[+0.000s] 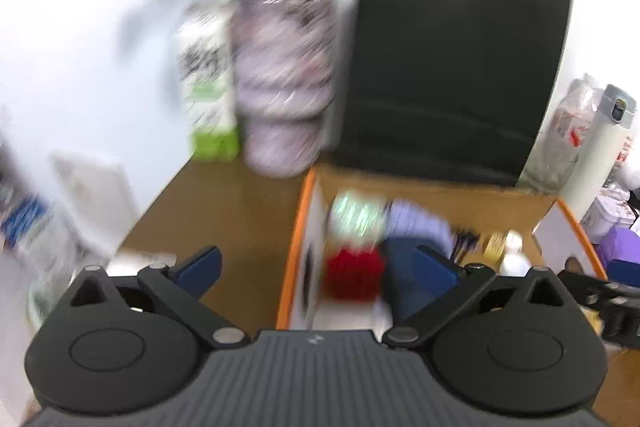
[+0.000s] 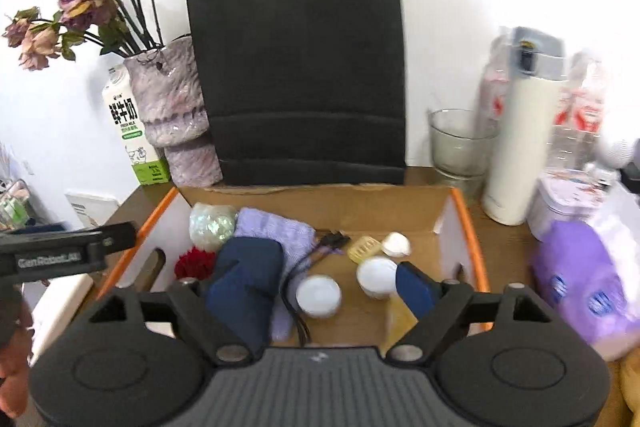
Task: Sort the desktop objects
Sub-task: 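Carry the rose and cable into the cardboard box and open both grippers, then move both tools back over the remaining desk items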
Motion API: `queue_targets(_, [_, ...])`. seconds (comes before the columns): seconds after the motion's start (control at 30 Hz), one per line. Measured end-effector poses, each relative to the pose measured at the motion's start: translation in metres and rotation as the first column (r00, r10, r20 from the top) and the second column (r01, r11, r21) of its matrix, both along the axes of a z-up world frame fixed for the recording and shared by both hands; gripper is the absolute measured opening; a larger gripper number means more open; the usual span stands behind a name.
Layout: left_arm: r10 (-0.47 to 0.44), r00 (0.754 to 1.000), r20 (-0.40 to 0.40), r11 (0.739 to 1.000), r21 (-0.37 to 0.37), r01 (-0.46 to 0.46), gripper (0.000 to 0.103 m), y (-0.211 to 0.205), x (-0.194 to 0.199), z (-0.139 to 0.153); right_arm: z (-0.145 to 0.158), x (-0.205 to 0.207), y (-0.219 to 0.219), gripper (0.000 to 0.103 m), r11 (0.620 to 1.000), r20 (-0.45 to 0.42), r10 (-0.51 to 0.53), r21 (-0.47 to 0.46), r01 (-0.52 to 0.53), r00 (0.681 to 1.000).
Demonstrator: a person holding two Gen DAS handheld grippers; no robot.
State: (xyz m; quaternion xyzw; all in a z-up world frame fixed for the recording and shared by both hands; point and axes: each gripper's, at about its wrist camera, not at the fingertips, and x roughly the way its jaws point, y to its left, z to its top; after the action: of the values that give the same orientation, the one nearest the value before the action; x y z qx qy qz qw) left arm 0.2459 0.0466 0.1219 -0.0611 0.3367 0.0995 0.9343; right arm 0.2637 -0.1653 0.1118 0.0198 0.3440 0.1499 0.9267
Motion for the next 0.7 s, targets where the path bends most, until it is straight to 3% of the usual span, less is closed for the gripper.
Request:
queue_targets(0.1, [-0.06,0.997,-0.037,0.998,-0.027,0.059,0.103,-0.005,-0.053,-0.021,-0.008,-0.043,-0.019,0.083,0.998,-0.004,-0.034,0.046,0.034,0.999])
queue_targets(0.2, [-0.106,0.994,-0.007,0.994,0.011,0.106,0.103,-0.02,-0.117,-0.037,-0.019,-0.106,-0.034,0.085,0.997,0.04,-0.046,0.057,0.044,0.998])
queue_targets(0.27, [-0.138,0.99,0.027,0.99,0.043,0.136,0.103,-0.032,-0.161,-0.051,-0.032,-0.151,-0.04,0.092,0.999,0.088,-0.011,0.038,0.008,0.996])
queue_targets(0.43, [-0.221,0.974,0.046,0.971,0.105,0.215,0.103,-0.057,-0.254,-0.083,-0.069,-0.241,-0.06,0.092,0.999,0.093,-0.04,0.016,0.038,0.995])
queue_targets(0.6, [-0.187,0.974,0.131,0.977,0.126,0.171,0.103,-0.056,-0.319,-0.094,-0.088,-0.328,-0.073,0.092,0.998,0.176,-0.038,-0.049,0.047,0.984])
queue_targets(0.7, [-0.171,0.969,0.179,0.979,0.146,0.146,0.103,-0.056,-0.342,-0.104,-0.098,-0.36,-0.08,0.094,0.998,0.188,-0.052,-0.017,0.056,0.981])
